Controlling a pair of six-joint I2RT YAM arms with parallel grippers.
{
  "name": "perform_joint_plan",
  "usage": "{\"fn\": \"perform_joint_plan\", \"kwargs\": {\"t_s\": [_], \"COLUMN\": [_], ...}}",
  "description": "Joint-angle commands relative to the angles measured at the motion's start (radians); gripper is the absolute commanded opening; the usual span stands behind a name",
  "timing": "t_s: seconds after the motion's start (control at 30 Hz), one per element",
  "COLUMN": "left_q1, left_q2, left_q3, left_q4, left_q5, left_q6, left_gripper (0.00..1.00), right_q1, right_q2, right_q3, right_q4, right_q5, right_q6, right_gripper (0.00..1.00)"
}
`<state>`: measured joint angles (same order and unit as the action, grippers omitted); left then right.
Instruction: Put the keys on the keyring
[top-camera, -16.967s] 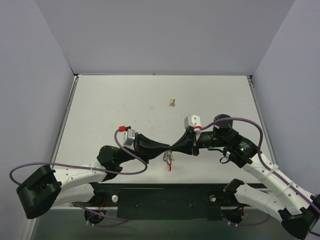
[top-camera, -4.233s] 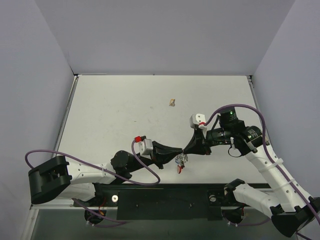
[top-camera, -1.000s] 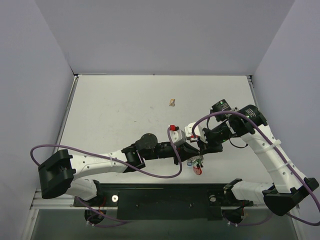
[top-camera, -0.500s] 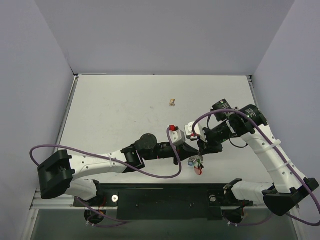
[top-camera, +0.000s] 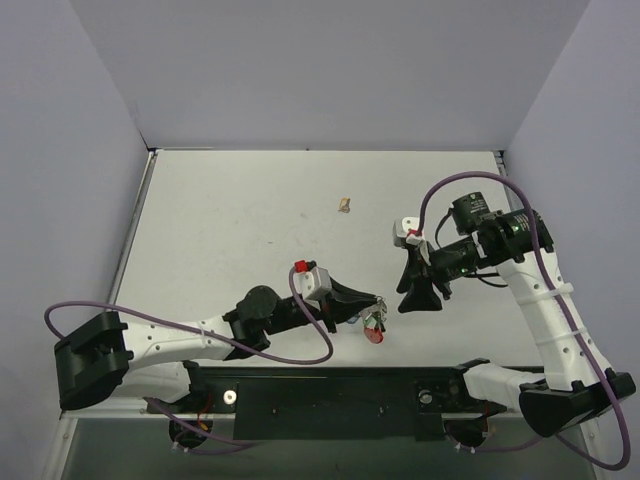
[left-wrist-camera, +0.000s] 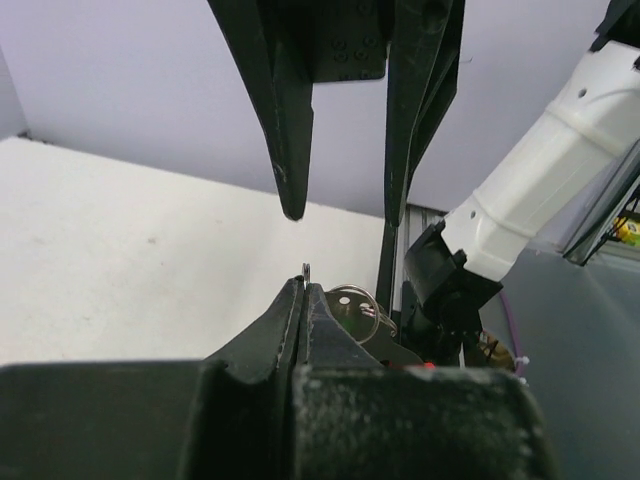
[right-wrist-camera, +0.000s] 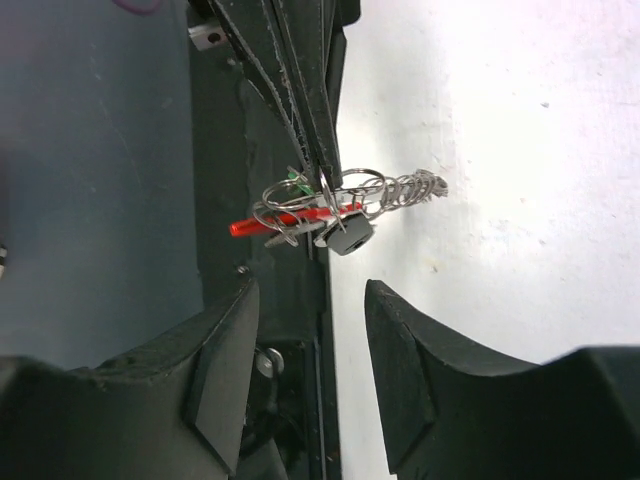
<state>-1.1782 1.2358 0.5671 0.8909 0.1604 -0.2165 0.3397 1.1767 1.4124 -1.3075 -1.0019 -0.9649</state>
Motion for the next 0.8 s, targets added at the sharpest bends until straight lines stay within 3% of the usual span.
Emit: {"fn": "perform_joint_plan", "kwargs": {"t_s": [0.0,0.27,0.77], "left_q1": [0.002,0.002,0.003], "left_q2": [-0.047,-0.076,-0.073], "left_q3": [-0.018,-0.033,-0.041], "left_q4": [0.275,0.310,0.307], "left_q5": [-0.018,0.007,0.045], "left_q6": [0.000,-0.012,-0.034], "left_gripper": [0.00,0.00,0.00], "right_q1": [-0.018,-0.002,0.059], "right_q2": [-0.006,0.017,0.021], "right_q3": [-0.024,0.030,0.056], "right_q4": [-0.035,-0.030,-0.029], "right_q5": [-0.185,-0.224,-0.251], "right_q6": [0.058,0.098,-0.057], "right_gripper": [0.41,0.39,0.38]}}
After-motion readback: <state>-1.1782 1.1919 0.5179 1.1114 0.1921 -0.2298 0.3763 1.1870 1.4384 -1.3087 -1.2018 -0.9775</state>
